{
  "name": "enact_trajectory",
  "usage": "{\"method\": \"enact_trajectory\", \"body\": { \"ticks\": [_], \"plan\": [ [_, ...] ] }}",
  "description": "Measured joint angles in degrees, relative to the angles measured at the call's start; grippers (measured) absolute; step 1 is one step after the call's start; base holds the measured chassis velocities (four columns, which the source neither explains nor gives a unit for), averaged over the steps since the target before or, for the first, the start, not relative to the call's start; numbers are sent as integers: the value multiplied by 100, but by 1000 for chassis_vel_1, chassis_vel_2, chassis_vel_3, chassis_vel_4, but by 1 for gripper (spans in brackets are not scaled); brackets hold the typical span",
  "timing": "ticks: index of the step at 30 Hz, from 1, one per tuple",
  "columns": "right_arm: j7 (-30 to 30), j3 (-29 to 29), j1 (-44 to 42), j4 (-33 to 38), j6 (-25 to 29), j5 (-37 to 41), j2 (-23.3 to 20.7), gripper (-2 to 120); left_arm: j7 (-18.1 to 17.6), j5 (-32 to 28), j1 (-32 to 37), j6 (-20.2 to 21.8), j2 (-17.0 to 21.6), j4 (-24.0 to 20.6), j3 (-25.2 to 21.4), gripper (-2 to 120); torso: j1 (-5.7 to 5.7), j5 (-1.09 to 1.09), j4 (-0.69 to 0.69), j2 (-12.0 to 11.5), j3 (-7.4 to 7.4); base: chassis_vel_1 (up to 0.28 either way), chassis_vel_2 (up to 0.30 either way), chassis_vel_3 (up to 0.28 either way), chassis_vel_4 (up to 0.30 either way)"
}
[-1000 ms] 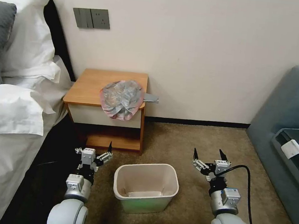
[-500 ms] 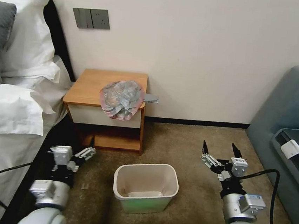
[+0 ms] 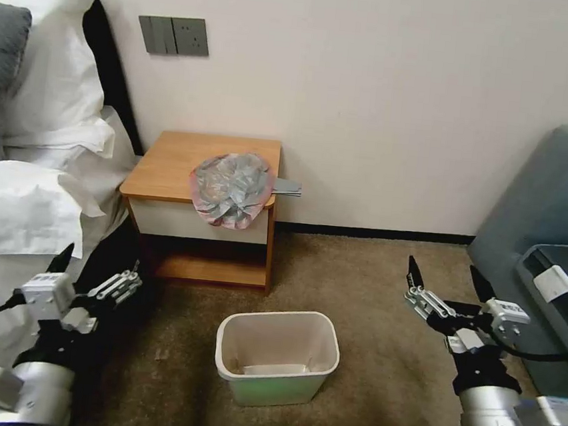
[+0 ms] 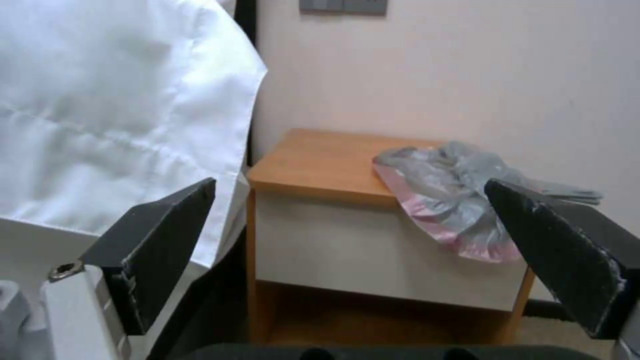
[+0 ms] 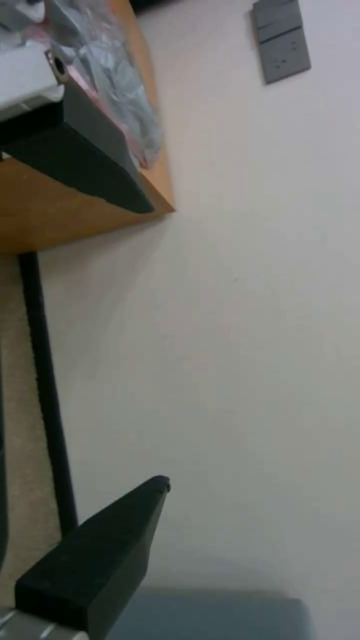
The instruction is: Pick up the garbage bag from the table and place it over the trash can.
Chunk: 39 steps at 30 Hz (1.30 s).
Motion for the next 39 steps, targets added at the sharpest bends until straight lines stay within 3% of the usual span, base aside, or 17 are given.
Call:
{"method": "enact_trajectory", "body": {
  "ticks": [3,5,12,20,25,27,29,30,33,39],
  "plan": [
    [191,-26,23,-15,-284,422,-283,100,9,6,5,21,5,0,-1,100,0,0,1,0,0,0,0,0,0],
    [260,-83,43,-28,-393,654,-532,100,100,84,93,211,274,5,0,100,0,1,1,0,0,0,0,0,0],
    [336,-103,104,-95,-497,1268,-710,100,123,120,111,259,444,21,9,100,0,1,0,0,0,0,0,0,0],
    [534,-188,589,-413,-741,2981,-1025,100,46,99,150,259,524,34,64,100,0,0,0,0,1,0,0,0,0],
    [619,-438,1266,-861,-760,3626,-1344,100,36,95,153,256,537,40,67,100,0,1,0,-1,1,0,0,0,0],
    [824,-589,1582,-1004,-782,4298,-1447,100,35,88,169,255,524,41,66,100,0,1,0,-1,1,0,0,0,0],
    [1374,-827,2124,-1270,-823,5502,-1516,100,11,50,253,232,501,44,56,100,0,0,0,-2,1,0,0,0,0],
    [1374,-827,2124,-1270,-823,5502,-1516,100,11,50,253,232,501,44,56,100,0,0,0,-2,1,0,0,0,0],
    [1843,-1070,2928,-1904,-825,6881,-1505,100,-13,24,312,205,492,45,45,100,0,0,0,-1,1,0,0,0,0],
    [1848,-1491,3915,-2920,-766,7358,-1355,100,-53,-9,404,140,472,46,24,100,0,0,1,-2,1,0,0,0,0]
  ]
}}
